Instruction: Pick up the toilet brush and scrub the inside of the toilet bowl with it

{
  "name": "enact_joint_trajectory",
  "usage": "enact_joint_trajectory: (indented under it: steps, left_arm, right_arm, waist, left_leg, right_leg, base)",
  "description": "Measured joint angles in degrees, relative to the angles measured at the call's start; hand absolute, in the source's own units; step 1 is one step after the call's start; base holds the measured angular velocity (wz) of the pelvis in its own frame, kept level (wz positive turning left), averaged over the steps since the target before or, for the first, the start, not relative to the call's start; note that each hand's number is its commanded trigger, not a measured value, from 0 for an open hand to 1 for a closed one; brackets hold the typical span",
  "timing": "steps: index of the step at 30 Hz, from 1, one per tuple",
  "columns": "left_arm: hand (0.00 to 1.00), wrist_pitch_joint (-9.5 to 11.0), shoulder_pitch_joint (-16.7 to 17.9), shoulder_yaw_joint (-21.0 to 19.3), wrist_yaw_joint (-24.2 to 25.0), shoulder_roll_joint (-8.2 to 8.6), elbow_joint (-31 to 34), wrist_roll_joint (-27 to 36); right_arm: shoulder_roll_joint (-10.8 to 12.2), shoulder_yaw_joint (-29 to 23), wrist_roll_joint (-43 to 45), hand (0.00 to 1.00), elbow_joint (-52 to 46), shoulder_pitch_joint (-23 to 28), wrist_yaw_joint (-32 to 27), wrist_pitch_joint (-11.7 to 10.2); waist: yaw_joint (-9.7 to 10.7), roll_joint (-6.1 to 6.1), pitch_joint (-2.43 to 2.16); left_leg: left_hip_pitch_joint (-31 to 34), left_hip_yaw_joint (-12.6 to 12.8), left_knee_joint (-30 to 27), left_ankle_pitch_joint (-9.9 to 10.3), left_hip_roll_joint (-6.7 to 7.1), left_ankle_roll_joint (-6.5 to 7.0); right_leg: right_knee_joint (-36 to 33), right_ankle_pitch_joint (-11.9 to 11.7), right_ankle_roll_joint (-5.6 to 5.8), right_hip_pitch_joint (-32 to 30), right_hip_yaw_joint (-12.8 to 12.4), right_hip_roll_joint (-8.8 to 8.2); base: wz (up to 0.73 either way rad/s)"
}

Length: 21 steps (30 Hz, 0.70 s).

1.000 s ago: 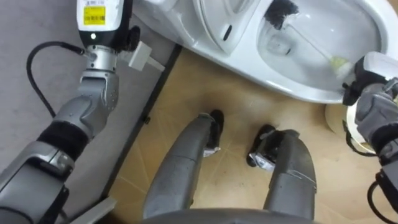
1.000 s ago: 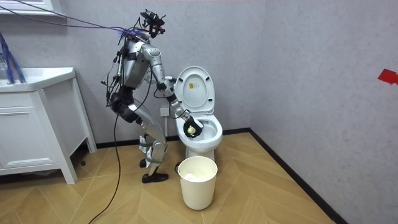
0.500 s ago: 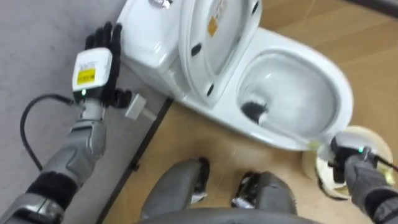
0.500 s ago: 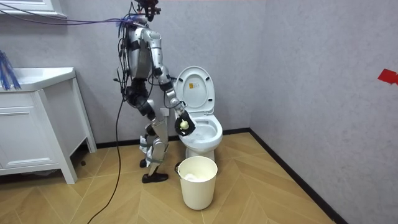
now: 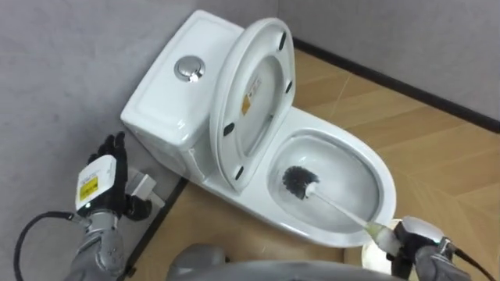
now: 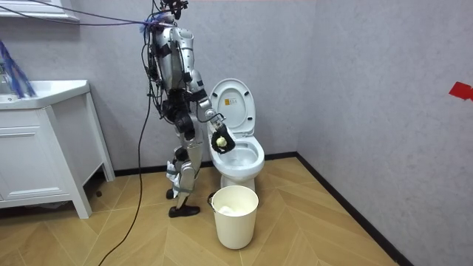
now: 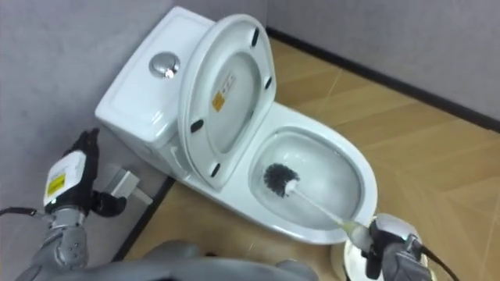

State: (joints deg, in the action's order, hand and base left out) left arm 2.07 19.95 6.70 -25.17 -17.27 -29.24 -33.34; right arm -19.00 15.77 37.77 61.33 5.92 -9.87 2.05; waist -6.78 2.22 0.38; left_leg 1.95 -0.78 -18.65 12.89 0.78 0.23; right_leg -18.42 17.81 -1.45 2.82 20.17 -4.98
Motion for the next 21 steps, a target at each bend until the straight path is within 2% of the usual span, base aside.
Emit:
enact_joint_trajectory:
  steps: [4,8,10,12,15,17,19,21]
  left_arm:
    - [0.00,-0.15,3.04,-2.69,0.37,1.64,-2.49,2.54]
    - [0.00,0.11,5.86,-6.13,1.31,3.96,-3.55,6.62]
    - [0.00,0.43,5.85,-9.02,1.38,5.39,-6.98,7.18]
    - [0.00,0.43,5.16,-10.93,1.47,6.19,-12.41,11.79]
    - [0.00,0.33,5.45,-13.02,1.70,6.76,-17.32,17.30]
    - [0.00,0.33,5.36,-14.02,1.77,6.98,-19.05,20.01]
    - [0.00,0.33,5.21,-14.81,2.24,7.10,-20.67,21.62]
    - [0.00,0.19,5.02,-15.01,3.07,7.33,-21.91,22.53]
  right_arm:
    - [1.44,-4.33,-4.96,1.00,-1.93,2.30,-1.49,-0.47]
    - [3.03,-10.14,-10.13,1.00,-2.50,4.15,-3.01,-1.80]
    - [3.91,-13.39,-12.28,1.00,-2.63,5.27,-4.23,-2.41]
    - [4.56,-15.57,-16.29,1.00,-4.05,6.82,-6.63,-3.14]
    - [4.93,-17.75,-20.36,1.00,-4.04,7.78,-9.34,-4.02]
    - [5.31,-19.33,-22.21,1.00,-4.05,8.27,-10.73,-4.07]
    - [5.60,-19.94,-23.66,1.00,-4.04,8.45,-11.96,-4.15]
    - [5.73,-19.95,-24.78,1.00,-4.05,8.95,-13.15,-5.02]
  waist:
    - [0.16,0.13,-0.12]
    - [0.42,0.17,0.00]
    - [0.50,0.05,-0.04]
    - [0.75,-0.34,-0.08]
    - [1.96,-0.85,0.00]
    - [2.07,-0.89,-0.02]
    - [2.43,-1.20,0.06]
    - [3.24,-1.78,-0.05]
  left_leg:
    - [-1.74,-0.07,1.27,0.01,-0.07,-0.03]
    - [-2.50,0.45,1.59,0.02,-0.10,-0.04]
    - [-3.85,0.77,2.10,0.06,-0.15,-0.11]
    - [-4.86,1.40,2.30,0.13,-0.28,-0.21]
    - [-5.91,2.26,2.51,0.20,-0.52,-0.31]
    - [-6.30,2.57,2.66,0.21,-0.68,-0.31]
    - [-7.00,3.26,3.24,0.27,-0.97,-0.41]
    - [-7.51,4.12,3.39,0.62,-1.44,-0.91]
  right_leg:
    - [0.85,-0.01,-0.02,1.40,-0.80,0.39]
    - [1.02,-0.13,-0.21,1.90,-2.38,0.84]
    - [1.82,-0.14,-0.24,2.86,-3.22,1.05]
    - [2.40,-0.17,-0.31,3.54,-4.72,1.41]
    - [2.73,-0.46,-0.30,4.08,-6.19,1.81]
    - [2.72,-0.57,-0.33,4.04,-7.18,2.01]
    - [2.72,-0.70,-0.45,3.98,-8.20,2.30]
    - [2.73,-0.95,-0.55,3.79,-9.73,2.81]
  base:
    - [-0.04]
    - [-0.05]
    - [-0.11]
    - [-0.23]
    - [-0.19]
    - [-0.24]
    - [-0.30]
    - [-0.31]
